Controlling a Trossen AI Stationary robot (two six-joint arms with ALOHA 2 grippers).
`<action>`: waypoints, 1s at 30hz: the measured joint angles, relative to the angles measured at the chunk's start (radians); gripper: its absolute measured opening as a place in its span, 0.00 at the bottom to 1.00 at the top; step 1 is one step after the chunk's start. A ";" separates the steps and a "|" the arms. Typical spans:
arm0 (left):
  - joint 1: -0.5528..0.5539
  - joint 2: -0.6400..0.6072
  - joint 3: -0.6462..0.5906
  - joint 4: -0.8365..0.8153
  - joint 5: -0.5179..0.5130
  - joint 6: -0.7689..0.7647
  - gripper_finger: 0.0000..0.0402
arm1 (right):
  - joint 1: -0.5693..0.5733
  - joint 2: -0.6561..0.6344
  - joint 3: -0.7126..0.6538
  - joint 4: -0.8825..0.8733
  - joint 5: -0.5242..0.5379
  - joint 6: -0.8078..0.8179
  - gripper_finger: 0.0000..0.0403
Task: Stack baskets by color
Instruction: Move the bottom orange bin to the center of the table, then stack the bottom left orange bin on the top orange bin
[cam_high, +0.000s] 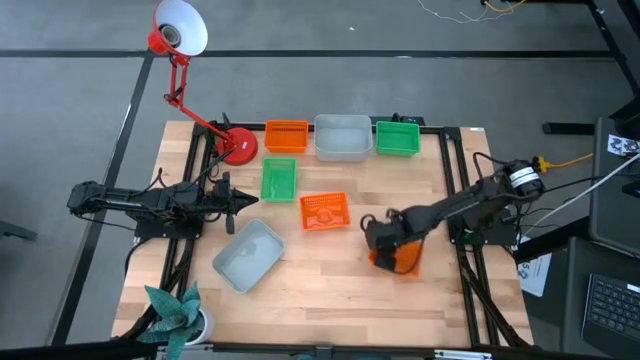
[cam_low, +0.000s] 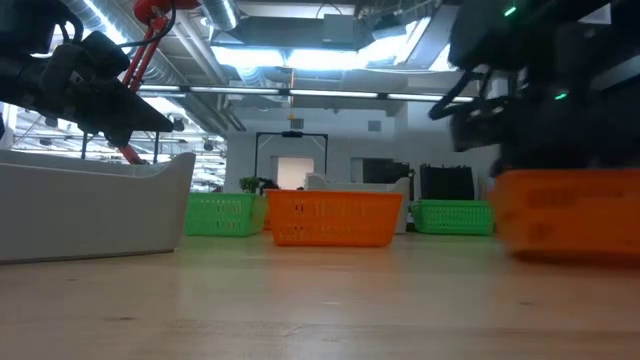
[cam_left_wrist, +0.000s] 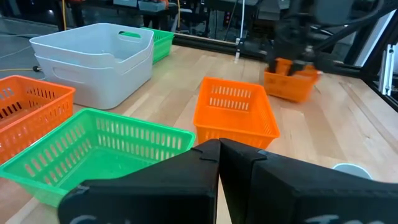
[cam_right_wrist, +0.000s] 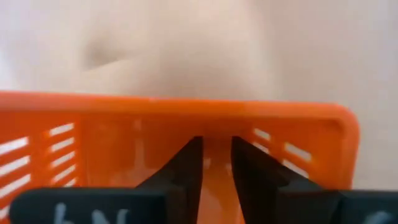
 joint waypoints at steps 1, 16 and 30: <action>0.000 0.000 0.000 0.000 0.000 0.000 0.00 | -0.027 0.000 0.000 0.005 0.029 -0.035 0.21; 0.000 0.000 0.000 0.000 0.000 0.000 0.00 | -0.436 0.000 -0.001 0.479 0.041 -0.381 0.21; 0.000 0.001 -0.003 0.046 -0.001 -0.095 0.00 | -0.452 -0.150 0.035 0.513 -0.091 -0.340 0.21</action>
